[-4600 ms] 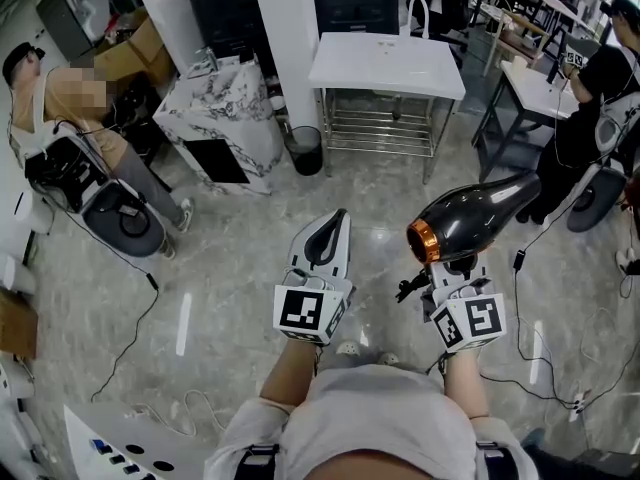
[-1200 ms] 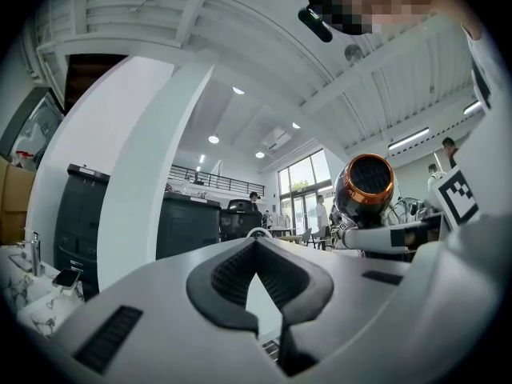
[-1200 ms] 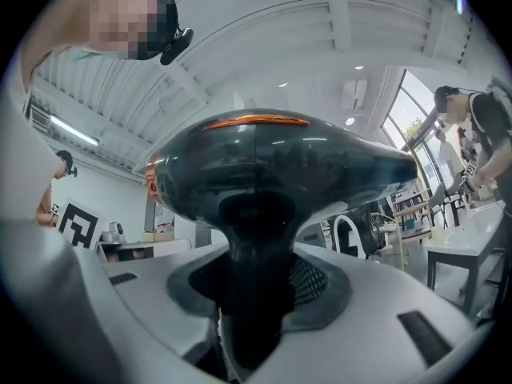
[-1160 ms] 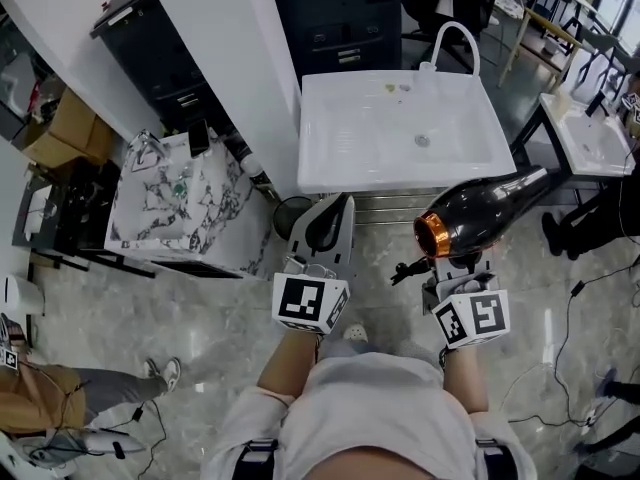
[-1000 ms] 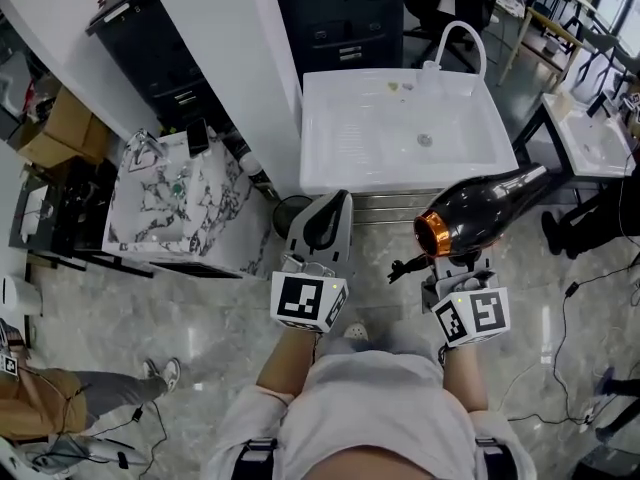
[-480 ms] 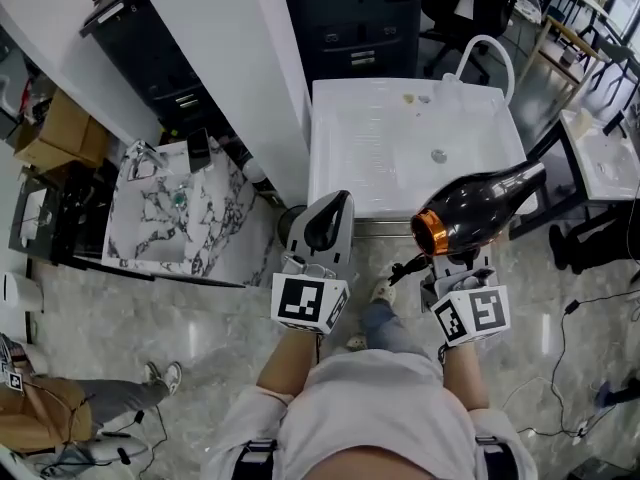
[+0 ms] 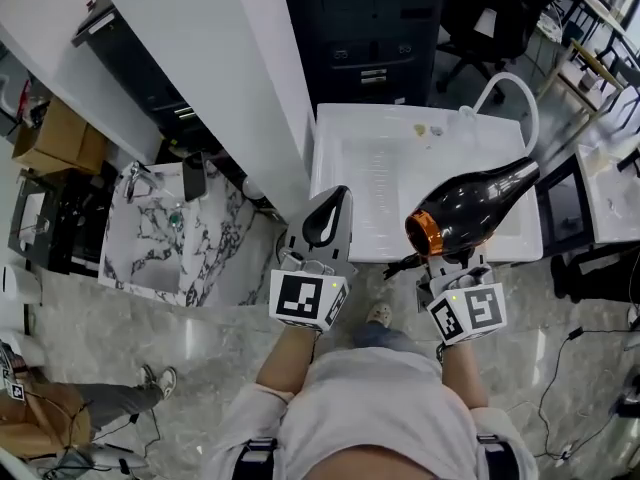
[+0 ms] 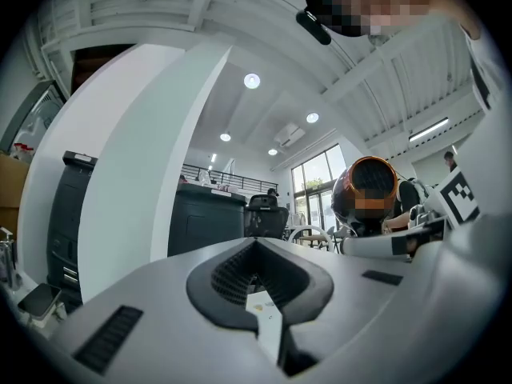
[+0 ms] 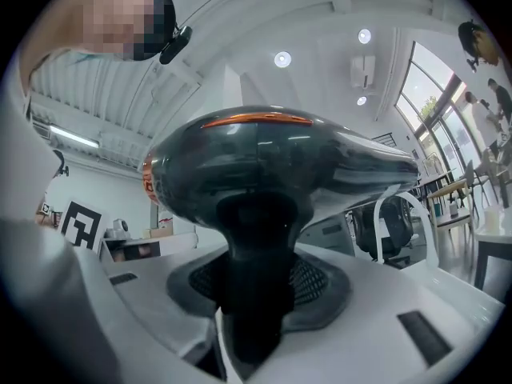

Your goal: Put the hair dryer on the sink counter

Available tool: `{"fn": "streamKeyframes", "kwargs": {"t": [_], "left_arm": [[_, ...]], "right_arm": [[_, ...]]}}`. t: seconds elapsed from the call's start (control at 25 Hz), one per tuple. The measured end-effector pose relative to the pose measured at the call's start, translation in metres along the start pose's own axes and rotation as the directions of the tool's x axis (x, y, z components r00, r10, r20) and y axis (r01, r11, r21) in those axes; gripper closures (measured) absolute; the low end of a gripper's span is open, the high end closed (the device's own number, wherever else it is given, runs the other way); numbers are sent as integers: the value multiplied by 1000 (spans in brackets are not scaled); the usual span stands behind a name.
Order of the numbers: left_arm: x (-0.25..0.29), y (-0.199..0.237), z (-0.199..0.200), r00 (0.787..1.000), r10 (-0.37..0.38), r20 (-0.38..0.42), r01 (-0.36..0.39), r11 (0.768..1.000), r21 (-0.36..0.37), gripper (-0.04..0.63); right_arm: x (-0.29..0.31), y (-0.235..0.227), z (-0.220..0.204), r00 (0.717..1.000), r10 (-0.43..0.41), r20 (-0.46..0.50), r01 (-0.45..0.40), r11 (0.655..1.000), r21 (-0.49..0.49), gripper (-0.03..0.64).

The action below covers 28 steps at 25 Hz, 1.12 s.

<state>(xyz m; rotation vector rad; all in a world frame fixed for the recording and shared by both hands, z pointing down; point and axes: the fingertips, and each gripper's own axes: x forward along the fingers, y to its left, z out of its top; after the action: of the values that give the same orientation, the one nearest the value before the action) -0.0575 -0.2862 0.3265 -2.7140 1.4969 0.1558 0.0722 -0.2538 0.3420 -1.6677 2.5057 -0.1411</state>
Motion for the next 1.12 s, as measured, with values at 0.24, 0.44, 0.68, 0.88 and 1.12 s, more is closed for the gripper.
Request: {"fn": "streamKeyframes", "kwargs": {"t": [0.24,0.44,0.68,0.88,1.12], "left_arm": [[40,16,-11,1000,13,1,-13,1000,-6,583],[67,42,-18,1000,-7,-17,7,1000,-7,583],[104,75,-26,996,-83,-46,82,996,-20,583],[128,104,-44,988,-136,-74,133,990,-46,583],[150,126,-70,975,-191,-110,184,980,-72,583]], "right_arm": [[42,-21,-10,1000,29,-13,-28,999,28,445],[79,-27,-20,999,18,-35,-16,998,59,445],[129,-34,-43,994,-59,-88,66,994,83,446],[171,-44,-68,983,-120,-136,135,985,108,446],[210,-61,-105,962,-173,-212,205,969,138,446]]}}
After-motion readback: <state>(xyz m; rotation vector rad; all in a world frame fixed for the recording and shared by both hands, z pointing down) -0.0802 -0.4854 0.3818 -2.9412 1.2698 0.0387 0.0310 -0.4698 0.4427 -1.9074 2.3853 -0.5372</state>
